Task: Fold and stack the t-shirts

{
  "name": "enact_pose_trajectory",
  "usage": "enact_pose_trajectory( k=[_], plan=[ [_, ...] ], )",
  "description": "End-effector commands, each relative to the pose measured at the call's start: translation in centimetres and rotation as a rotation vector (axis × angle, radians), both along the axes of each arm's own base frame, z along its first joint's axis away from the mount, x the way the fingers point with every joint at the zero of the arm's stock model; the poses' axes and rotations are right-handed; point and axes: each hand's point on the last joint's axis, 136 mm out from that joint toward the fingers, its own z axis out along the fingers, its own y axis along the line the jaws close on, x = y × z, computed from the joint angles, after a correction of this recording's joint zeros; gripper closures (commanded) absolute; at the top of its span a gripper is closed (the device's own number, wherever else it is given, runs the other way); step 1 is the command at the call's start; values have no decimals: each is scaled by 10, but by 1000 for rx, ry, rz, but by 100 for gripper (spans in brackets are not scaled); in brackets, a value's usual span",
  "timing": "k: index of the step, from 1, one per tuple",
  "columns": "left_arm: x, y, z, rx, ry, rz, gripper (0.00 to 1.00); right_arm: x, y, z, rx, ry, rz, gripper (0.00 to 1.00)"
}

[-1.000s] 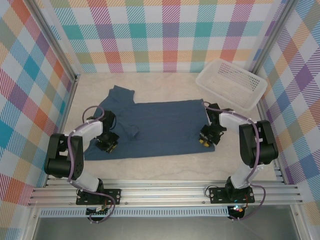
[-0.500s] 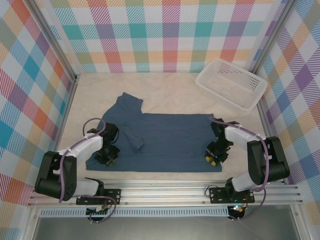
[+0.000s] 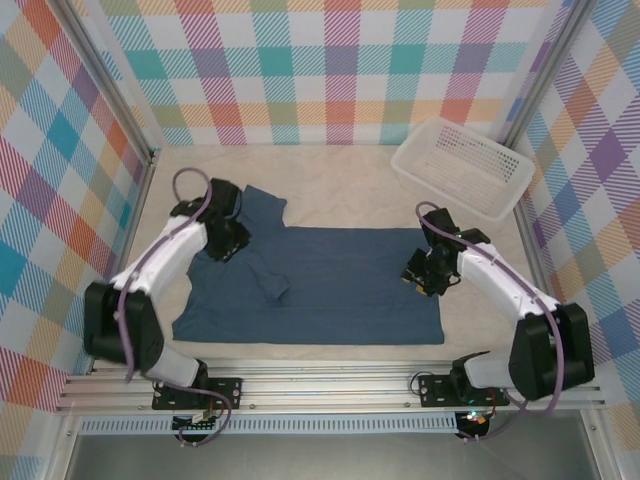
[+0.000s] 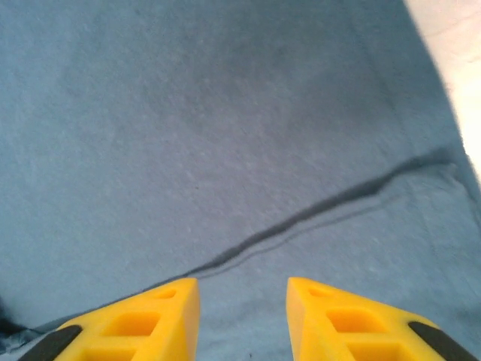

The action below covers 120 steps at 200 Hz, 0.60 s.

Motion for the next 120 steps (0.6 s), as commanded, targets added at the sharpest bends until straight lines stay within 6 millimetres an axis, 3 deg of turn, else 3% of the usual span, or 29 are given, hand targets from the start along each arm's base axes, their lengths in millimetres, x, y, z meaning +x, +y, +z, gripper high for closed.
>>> enact_pose_trajectory(
  k=[1, 23, 82, 120],
  plan=[
    [24, -8, -19, 14, 55, -64, 71, 19, 14, -5, 30, -33, 90, 66],
    [41, -12, -36, 37, 128, -62, 71, 28, 15, -11, 13, -34, 112, 66],
    [35, -1, -71, 131, 242, -25, 71, 44, 26, -29, 44, -7, 125, 63],
    [38, -3, -80, 126, 248, -8, 71, 49, 28, -36, 41, 10, 127, 64]
  ],
)
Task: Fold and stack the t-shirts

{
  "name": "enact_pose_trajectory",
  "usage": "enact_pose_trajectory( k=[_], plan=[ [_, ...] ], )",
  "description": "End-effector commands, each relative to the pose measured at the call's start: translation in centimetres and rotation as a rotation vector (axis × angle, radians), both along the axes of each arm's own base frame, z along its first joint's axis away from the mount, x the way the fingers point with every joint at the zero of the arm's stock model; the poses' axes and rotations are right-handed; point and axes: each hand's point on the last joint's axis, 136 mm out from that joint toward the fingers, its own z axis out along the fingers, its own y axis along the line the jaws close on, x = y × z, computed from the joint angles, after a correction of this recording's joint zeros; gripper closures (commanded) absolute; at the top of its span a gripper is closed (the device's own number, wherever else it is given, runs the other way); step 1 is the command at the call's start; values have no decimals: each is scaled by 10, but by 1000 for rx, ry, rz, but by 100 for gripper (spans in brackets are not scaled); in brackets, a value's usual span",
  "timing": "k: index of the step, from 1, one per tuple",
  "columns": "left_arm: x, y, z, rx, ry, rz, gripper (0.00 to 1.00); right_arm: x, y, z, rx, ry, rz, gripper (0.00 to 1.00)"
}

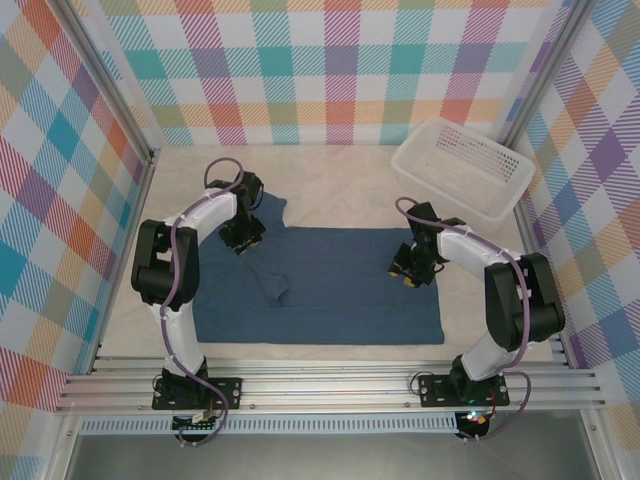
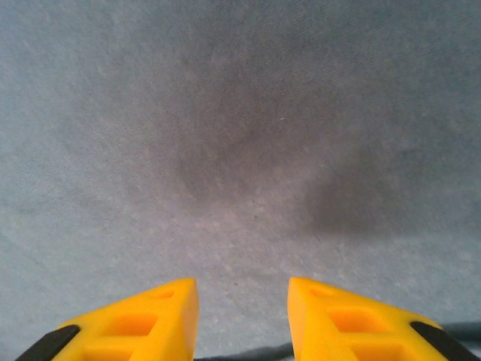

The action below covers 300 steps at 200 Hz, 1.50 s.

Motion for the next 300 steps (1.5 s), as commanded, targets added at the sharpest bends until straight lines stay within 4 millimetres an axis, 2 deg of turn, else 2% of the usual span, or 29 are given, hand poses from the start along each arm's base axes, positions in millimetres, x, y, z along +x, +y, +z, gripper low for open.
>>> enact_pose_trajectory(
  k=[1, 44, 98, 182, 230, 256, 280, 300],
  plan=[
    [-3, 2, -6, 25, 27, 18, 71, 11, 8, 6, 23, -29, 30, 64],
    [-2, -7, -13, 5, 35, 30, 71, 13, 9, 2, 26, -23, 34, 64],
    [2, -8, -8, 20, 12, 40, 66, 10, 10, -1, 28, -14, 38, 65],
    [8, -10, -15, 20, 16, 55, 70, 12, 12, -1, 40, -14, 43, 66],
    [7, -9, -21, 26, 35, 49, 78, 11, 11, 0, 34, -14, 43, 66],
    [7, -8, -18, 34, 30, 45, 90, 12, 11, -2, 33, -11, 41, 66],
    [8, -4, -5, 52, 2, 41, 100, 12, 11, -5, 30, -2, 42, 67],
    [6, 1, 10, 69, -31, 40, 100, 14, 12, -4, 31, -5, 43, 67]
  ],
)
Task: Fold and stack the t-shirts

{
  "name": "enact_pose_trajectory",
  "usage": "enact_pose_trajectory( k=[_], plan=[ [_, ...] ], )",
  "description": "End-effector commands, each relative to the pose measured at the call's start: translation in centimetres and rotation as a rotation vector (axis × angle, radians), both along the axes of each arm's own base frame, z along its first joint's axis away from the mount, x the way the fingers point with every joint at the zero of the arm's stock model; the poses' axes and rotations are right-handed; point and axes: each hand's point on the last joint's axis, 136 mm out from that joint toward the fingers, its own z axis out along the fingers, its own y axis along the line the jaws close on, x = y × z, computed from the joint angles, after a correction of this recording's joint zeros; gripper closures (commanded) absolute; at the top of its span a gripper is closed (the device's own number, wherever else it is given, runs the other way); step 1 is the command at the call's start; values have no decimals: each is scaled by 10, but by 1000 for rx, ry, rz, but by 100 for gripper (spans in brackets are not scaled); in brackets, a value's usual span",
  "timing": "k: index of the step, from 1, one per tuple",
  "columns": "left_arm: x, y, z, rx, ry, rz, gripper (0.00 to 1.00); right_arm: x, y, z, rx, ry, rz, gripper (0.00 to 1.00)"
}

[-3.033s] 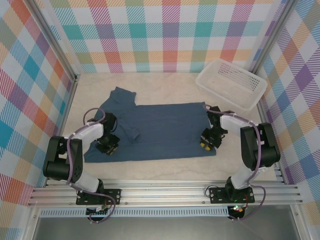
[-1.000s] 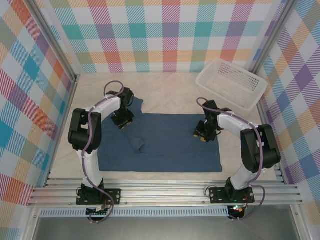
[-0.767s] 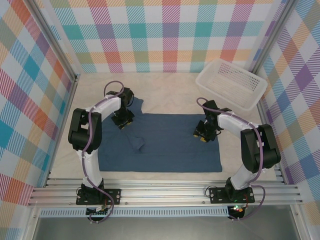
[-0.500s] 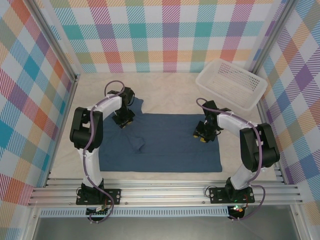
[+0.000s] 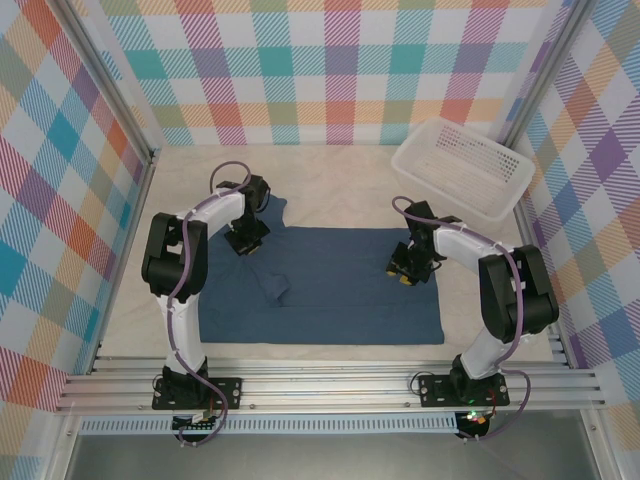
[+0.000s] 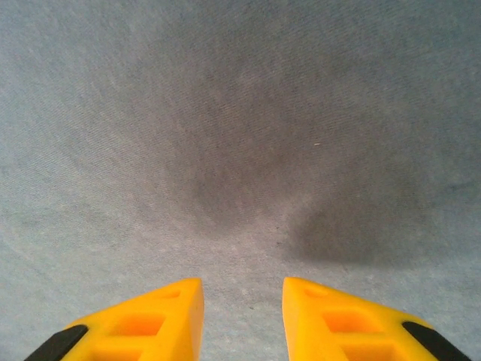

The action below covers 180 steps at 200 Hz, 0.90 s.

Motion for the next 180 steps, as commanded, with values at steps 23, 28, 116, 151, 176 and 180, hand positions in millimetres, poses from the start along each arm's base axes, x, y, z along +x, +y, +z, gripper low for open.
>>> enact_pose_trajectory(
  k=[23, 28, 116, 151, 176, 180],
  plan=[
    [-5, 10, 41, 49, -81, -15, 100, 9, 6, 4, 12, -18, 21, 67],
    [-6, 10, 44, 48, -89, -12, 100, 10, 6, 4, 11, -18, 21, 67],
    [-24, 31, 67, 91, -151, 34, 100, 11, 6, 6, 11, -22, 30, 67],
    [-27, 36, 56, 99, -119, 39, 93, 11, 7, 5, 16, -17, 29, 67],
    [-19, 32, 69, 112, -159, 18, 68, 10, 7, 6, 17, -17, 30, 67],
    [-18, 31, 76, 121, -175, 6, 62, 10, 7, 6, 16, -18, 31, 67]
  ],
)
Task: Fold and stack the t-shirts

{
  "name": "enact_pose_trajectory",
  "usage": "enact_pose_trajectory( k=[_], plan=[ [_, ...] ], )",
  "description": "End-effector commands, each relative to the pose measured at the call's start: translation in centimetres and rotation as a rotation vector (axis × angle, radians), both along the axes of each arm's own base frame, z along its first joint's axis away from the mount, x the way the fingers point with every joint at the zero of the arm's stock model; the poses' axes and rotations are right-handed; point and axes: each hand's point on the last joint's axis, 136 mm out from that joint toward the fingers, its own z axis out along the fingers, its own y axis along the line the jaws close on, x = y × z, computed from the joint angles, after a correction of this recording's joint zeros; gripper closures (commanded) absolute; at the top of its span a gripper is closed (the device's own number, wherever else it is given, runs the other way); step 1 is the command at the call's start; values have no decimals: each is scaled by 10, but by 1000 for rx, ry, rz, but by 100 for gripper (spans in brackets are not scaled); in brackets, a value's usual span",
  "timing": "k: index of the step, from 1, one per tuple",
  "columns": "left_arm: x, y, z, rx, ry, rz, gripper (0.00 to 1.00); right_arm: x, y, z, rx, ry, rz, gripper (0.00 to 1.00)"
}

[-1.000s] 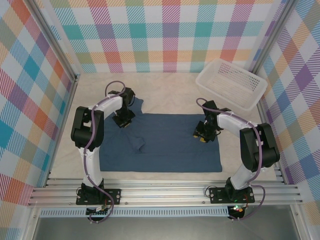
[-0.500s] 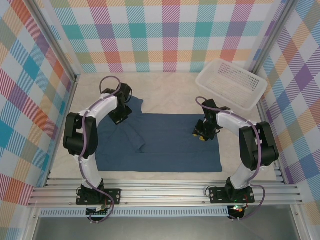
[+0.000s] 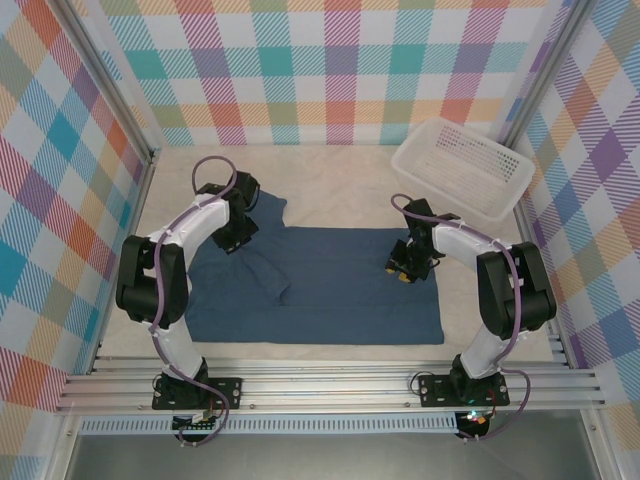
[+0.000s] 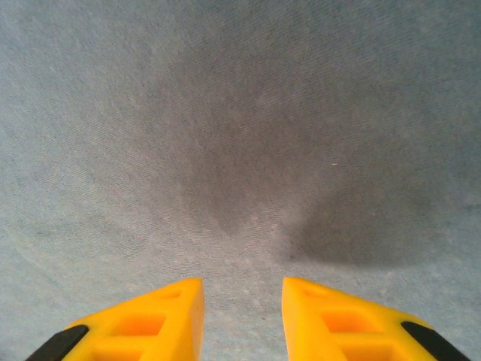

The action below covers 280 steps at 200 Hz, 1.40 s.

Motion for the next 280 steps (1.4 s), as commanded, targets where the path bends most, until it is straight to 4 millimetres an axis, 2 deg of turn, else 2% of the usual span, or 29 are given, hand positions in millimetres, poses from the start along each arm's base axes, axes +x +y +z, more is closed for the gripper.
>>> enact_pose_trajectory(
  k=[1, 12, 28, 42, 56, 76, 89, 102, 124, 142, 153, 175, 197, 223, 280],
  plan=[
    [1, 4, 21, 56, -38, -15, 61, 3, 5, 5, 13, -12, 30, 67],
    [2, -3, 41, 79, -76, -45, 51, 3, 4, 6, 11, -16, 30, 67],
    [-7, -26, 50, 26, -79, -99, 53, 1, 3, 7, 9, -19, 32, 67],
    [-25, -57, 37, -59, -25, -166, 69, 1, 3, 7, 11, -19, 30, 67],
    [-47, -90, 20, -119, 46, -253, 77, 1, 4, 6, 13, -16, 30, 67],
    [-70, -131, 6, -113, 102, -441, 83, 1, 4, 6, 14, -18, 31, 67],
    [-80, -147, -2, -67, 145, -547, 84, 1, 4, 6, 15, -19, 31, 67],
    [-85, -148, -11, 24, 180, -616, 82, 0, 4, 5, 15, -18, 30, 67],
    [-88, -135, -26, 160, 219, -671, 77, -4, 2, 3, 15, -10, 25, 66],
    [-86, -131, -30, 229, 207, -714, 70, -8, 1, 2, 15, -6, 21, 66],
    [-83, -129, -31, 257, 197, -734, 69, -10, -1, 1, 15, -5, 18, 66],
    [-80, -131, -37, 269, 187, -760, 68, -13, -2, 1, 16, -1, 15, 66],
    [-84, -134, -46, 256, 215, -784, 70, -12, -4, 2, 14, -4, 10, 66],
    [-88, -142, -45, 243, 200, -810, 69, -11, -5, 4, 12, -10, 7, 66],
    [-95, -140, -63, 247, 250, -828, 67, -10, -5, 3, 14, -9, 1, 66]
  ],
)
